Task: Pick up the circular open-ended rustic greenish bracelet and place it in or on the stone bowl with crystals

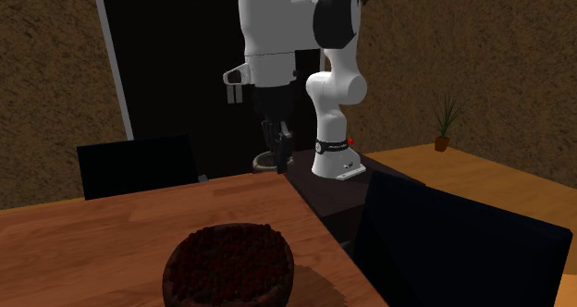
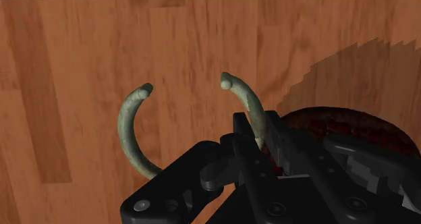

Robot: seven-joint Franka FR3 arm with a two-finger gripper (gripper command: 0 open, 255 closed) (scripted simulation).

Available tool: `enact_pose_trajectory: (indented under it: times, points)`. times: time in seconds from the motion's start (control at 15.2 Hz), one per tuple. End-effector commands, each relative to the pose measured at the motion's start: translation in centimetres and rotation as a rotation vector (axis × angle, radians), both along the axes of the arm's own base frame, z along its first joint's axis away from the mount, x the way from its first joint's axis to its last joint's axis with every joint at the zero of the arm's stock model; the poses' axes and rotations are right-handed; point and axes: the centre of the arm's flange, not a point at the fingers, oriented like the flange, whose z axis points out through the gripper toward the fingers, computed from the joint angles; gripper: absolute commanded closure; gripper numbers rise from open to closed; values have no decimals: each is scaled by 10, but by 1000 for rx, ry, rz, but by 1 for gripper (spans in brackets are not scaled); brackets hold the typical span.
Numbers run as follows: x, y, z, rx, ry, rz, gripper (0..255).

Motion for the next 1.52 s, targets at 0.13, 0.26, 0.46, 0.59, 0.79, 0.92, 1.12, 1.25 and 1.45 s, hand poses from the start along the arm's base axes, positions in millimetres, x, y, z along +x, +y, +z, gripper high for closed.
enact_pose_trajectory:
  times: [0.13, 0.26, 0.46, 0.59, 0.79, 0.92, 1.12, 1.25, 1.45]
  points:
    - [37, 41, 0, 1, 0, -1, 255]
    - [55, 60, 0, 1, 0, -1, 255]
    - [82, 89, 0, 1, 0, -1, 255]
    - [100, 108, 0, 1, 0, -1, 255]
    - [127, 137, 0, 1, 0, -1, 255]
    - [136, 147, -5, 1, 0, -1, 255]
    - [136, 147, -21, 1, 0, -1, 255]
    - [136, 147, -32, 1, 0, -1, 255]
    - [136, 147, -48, 1, 0, -1, 255]
